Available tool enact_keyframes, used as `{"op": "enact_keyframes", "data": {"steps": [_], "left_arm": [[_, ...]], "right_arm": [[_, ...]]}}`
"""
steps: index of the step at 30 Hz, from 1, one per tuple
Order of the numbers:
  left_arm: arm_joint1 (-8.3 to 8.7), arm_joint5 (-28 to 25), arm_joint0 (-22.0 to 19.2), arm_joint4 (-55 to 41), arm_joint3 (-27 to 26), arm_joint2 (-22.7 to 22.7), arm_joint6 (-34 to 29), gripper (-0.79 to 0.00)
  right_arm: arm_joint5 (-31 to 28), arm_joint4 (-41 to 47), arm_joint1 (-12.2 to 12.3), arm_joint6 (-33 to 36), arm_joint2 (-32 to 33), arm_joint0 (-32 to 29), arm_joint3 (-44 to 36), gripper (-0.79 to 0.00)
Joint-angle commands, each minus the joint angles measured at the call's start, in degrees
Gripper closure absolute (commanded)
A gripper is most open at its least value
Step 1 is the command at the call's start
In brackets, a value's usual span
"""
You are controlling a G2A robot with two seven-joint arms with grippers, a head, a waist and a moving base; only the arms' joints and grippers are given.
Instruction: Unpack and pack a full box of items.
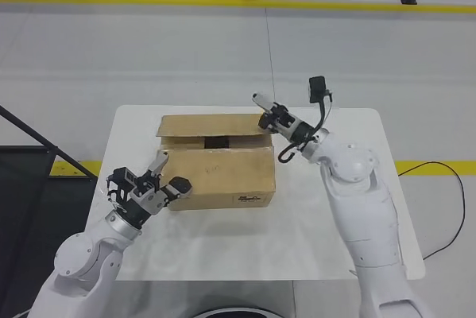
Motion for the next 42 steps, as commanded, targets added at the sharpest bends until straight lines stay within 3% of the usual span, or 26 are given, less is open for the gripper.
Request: {"op": "enact_keyframes", "data": {"steps": [1,7,29,35,42], "left_arm": [[0.00,0.01,-0.05,0.39,-0.12,0.10,0.18,-0.785],[-0.05,0.08,-0.28,2.50,-0.54,0.84,1.71,-0.785],[-0.58,-1.17,-0.17,7.29,-1.46,4.34,6.94,-0.785],[-0.63,-2.55,0.80,6.52,-2.29,2.72,7.84,-0.785],[-0.53,-4.38,3.05,4.88,-3.26,-2.19,8.49,-0.785]], "right_arm": [[2.55,0.08,0.06,0.82,-0.42,-0.01,0.01,-0.785],[6.37,1.00,0.13,0.88,-1.57,0.06,0.03,-0.785],[6.95,3.91,1.22,5.13,-3.18,-1.96,-2.84,-0.785],[7.29,3.74,1.59,5.34,-3.56,-2.86,-2.51,-0.785],[7.96,4.10,1.88,4.12,-3.76,-3.52,-2.78,-0.785]]}}
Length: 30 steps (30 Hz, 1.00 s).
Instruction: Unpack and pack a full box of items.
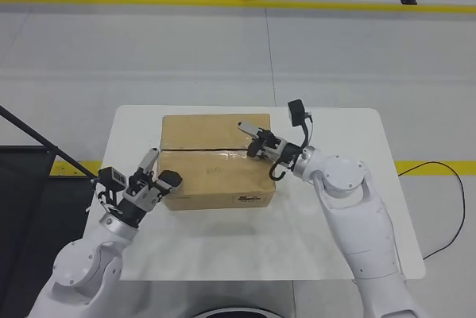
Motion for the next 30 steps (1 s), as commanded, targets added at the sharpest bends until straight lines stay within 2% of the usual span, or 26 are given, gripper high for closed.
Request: {"op": "enact_keyframes", "data": {"steps": [1,9,22,25,30], "left_arm": [[0.04,-0.29,0.83,-0.39,0.07,-1.51,0.09,-0.785],[0.09,-1.02,4.96,-4.65,1.15,-9.03,0.47,-0.785],[0.07,-0.32,5.53,-3.20,1.43,-8.34,0.67,-0.785],[-0.28,-0.03,6.54,-1.48,2.87,-6.98,5.62,-0.785],[-1.19,-3.58,8.49,-2.79,4.42,-5.70,14.41,-0.785]], "right_arm": [[0.52,0.04,0.03,-0.50,-0.18,0.04,0.17,-0.785],[1.16,0.28,0.02,-1.07,-0.40,0.17,0.26,-0.785],[1.16,0.28,0.02,-1.07,-0.40,0.17,0.26,-0.785],[1.16,0.28,0.02,-1.07,-0.40,0.17,0.26,-0.785],[1.16,0.28,0.02,-1.07,-0.40,0.17,0.26,-0.785]]}}
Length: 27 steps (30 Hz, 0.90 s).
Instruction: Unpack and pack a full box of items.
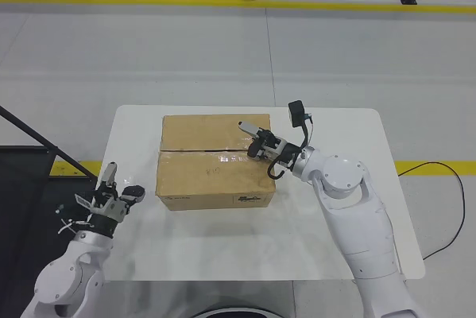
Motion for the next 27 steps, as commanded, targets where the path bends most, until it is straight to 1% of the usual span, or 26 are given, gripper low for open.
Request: {"op": "enact_keyframes", "data": {"steps": [1,5,9,15,20,27], "left_arm": [[-0.32,-1.08,0.77,-0.77,0.49,0.50,2.94,-0.785],[-0.69,-0.46,0.70,-1.46,2.51,1.57,4.97,-0.785],[-0.98,1.08,-1.27,-2.93,5.60,3.33,4.57,-0.785],[-1.33,2.83,-6.64,-3.00,10.41,5.97,4.12,-0.785],[-1.53,4.67,-11.67,-0.42,14.30,8.49,3.39,-0.785],[-2.14,4.03,-17.01,1.13,19.34,11.42,5.04,-0.785]], "right_arm": [[0.00,0.00,0.00,0.00,0.00,0.00,0.00,-0.785],[0.00,0.00,0.00,0.00,0.00,0.00,0.00,-0.785],[0.00,0.00,0.00,0.00,0.00,0.00,0.00,-0.785],[0.00,0.00,0.00,0.00,0.00,0.00,0.00,-0.785],[0.00,0.00,0.00,0.00,0.00,0.00,0.00,-0.785],[0.00,0.00,0.00,0.00,0.00,0.00,0.00,-0.785]]}}
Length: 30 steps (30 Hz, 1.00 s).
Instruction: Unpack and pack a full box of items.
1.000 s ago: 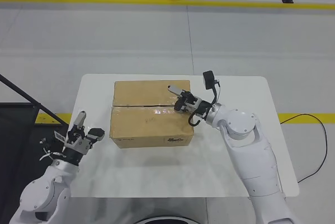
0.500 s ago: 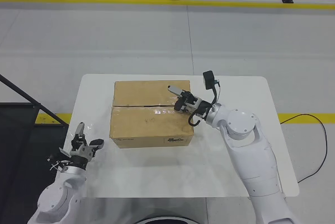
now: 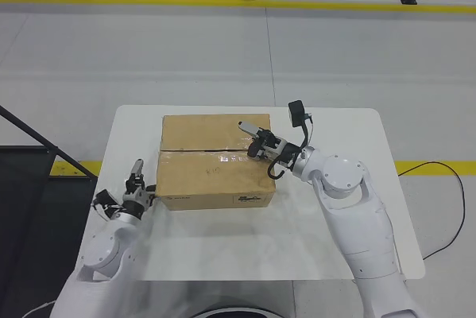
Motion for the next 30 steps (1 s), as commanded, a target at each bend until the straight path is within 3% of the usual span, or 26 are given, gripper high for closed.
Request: {"op": "enact_keyframes", "data": {"steps": [1,15,30], "left_arm": [[-0.22,-0.34,-1.28,-0.29,1.40,0.54,0.99,-0.785],[-1.46,-4.63,-8.61,-1.53,11.33,1.77,4.56,-0.785],[-1.14,-8.78,-7.84,1.70,5.84,-4.69,4.59,-0.785]], "right_arm": [[0.00,0.00,0.00,0.00,0.00,0.00,0.00,-0.785],[0.00,0.00,0.00,0.00,0.00,0.00,0.00,-0.785],[0.00,0.00,0.00,0.00,0.00,0.00,0.00,-0.785]]}}
